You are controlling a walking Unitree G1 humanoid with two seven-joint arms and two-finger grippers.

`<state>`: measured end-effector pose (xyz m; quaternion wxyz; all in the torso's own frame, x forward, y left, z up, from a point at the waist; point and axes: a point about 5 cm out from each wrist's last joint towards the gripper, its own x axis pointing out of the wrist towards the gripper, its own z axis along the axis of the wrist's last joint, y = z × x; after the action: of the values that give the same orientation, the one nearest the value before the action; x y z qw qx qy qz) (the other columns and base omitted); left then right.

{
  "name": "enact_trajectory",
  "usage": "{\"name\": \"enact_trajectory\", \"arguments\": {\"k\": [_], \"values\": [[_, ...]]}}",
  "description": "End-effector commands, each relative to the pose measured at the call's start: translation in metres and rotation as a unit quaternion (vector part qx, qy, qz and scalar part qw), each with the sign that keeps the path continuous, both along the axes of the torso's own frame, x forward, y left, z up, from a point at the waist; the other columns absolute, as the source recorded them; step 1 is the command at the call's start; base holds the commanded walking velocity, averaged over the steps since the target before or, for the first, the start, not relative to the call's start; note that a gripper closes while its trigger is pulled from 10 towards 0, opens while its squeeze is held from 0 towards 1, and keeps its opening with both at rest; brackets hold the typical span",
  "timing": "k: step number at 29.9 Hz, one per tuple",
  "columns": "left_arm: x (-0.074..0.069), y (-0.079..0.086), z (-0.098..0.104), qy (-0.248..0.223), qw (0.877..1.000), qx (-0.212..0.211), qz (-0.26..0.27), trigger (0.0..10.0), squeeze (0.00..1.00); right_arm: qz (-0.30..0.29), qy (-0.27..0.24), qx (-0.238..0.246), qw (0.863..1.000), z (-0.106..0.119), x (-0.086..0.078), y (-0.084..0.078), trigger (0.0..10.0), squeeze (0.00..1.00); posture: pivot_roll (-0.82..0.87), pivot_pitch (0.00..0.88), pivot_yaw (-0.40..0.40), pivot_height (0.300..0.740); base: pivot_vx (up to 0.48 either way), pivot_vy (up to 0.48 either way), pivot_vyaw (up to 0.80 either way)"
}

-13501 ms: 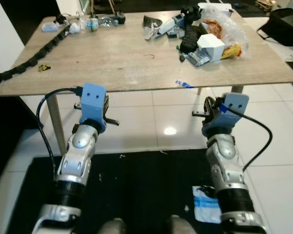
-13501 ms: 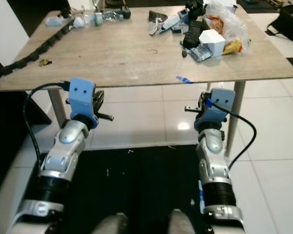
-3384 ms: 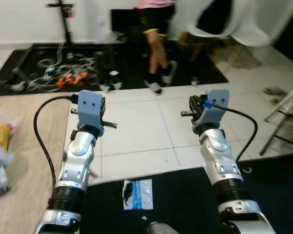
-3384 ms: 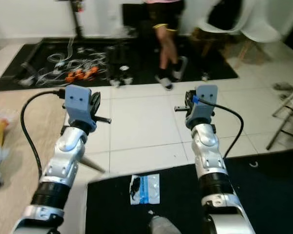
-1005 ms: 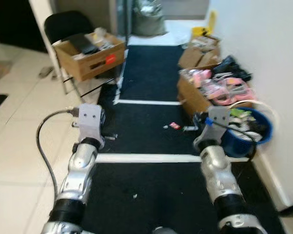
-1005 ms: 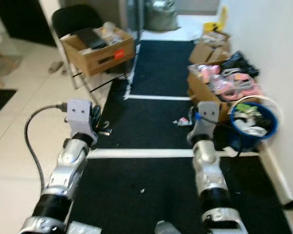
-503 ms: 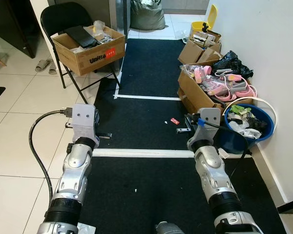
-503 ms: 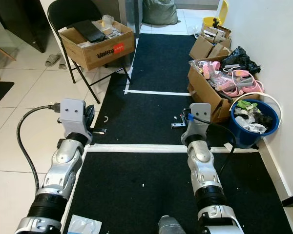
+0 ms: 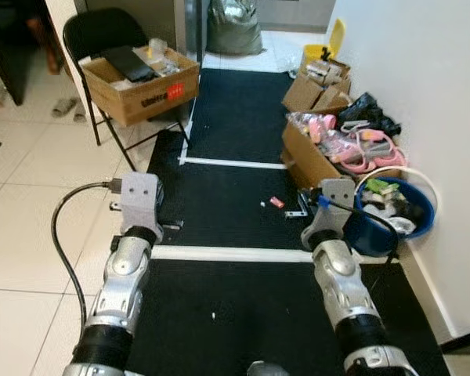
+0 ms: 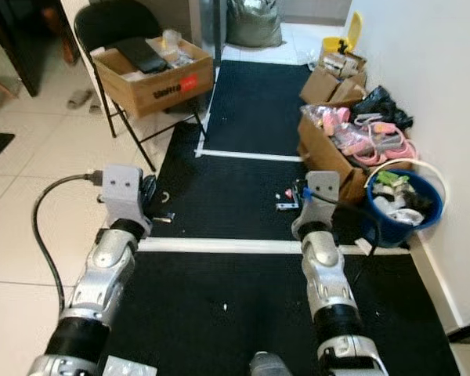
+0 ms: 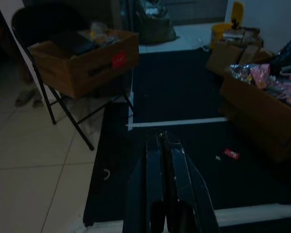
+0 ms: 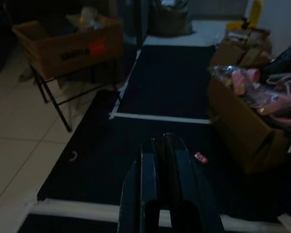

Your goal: Picking trash to rubbish bin

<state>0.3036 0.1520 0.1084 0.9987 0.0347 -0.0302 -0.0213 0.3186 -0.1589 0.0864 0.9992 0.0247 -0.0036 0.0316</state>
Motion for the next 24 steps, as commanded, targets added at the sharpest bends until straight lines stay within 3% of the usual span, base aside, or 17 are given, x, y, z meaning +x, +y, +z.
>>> {"name": "enact_trajectory", "arguments": {"k": [1,24], "values": [[-0.0011,0.0002,-0.0008,0.004,1.0,0.002,0.002,10.0,0.0,0.001,0.013,-0.001,1.0,-0.0046,-0.0012,0.0007,10.0,0.0,-0.01,0.029,-0.003,0.74,0.274,0.0,0.0],[0.0026,-0.0006,0.0052,-0.001,1.0,0.002,-0.003,10.0,0.0,0.0,0.014,-0.002,1.0,-0.0035,0.0025,0.001,10.0,0.0,0.02,0.035,-0.002,0.74,0.27,0.0,0.0]]}}
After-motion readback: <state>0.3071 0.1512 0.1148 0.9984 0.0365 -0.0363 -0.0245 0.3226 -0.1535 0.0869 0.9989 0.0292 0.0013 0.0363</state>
